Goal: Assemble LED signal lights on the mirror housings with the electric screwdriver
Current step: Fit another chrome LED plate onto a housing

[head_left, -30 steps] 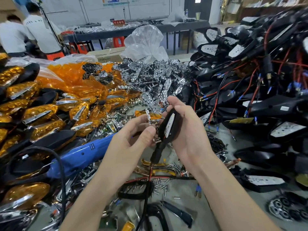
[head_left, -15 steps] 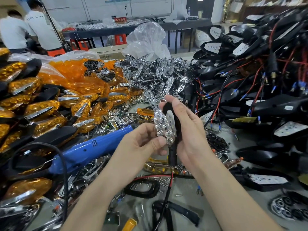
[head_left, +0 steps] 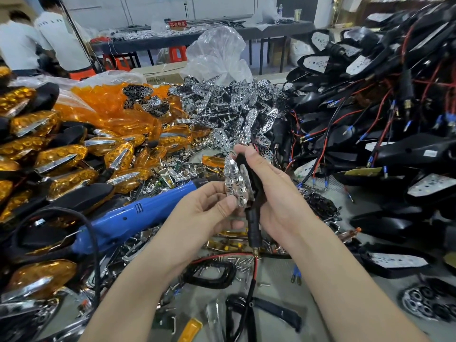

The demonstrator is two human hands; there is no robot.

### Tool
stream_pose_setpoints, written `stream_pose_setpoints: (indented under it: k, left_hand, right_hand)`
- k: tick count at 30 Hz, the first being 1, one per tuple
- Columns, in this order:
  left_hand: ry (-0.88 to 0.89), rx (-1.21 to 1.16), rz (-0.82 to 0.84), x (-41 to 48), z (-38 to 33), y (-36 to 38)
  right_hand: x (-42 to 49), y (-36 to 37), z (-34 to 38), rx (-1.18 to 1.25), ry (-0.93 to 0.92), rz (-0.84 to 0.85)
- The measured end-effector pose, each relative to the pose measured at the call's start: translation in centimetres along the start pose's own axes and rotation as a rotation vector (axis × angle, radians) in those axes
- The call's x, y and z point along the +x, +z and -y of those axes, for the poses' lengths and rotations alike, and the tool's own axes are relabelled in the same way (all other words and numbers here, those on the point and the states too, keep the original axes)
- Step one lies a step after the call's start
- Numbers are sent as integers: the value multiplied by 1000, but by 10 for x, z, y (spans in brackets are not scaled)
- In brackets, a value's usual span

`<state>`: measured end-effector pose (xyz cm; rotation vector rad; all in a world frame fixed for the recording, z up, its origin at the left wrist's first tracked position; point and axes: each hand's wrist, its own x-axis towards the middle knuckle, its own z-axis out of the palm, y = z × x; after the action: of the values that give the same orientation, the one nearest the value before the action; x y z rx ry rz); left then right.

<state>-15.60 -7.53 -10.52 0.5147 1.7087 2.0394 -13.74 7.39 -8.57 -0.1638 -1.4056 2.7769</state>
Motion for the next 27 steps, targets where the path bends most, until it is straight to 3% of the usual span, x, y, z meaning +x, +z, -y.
stream_pose_setpoints:
  k: [27]
  left_hand:
    - [-31,269,-88,7,3,4]
  right_hand:
    - [8,-2,-11,-44,15,-82]
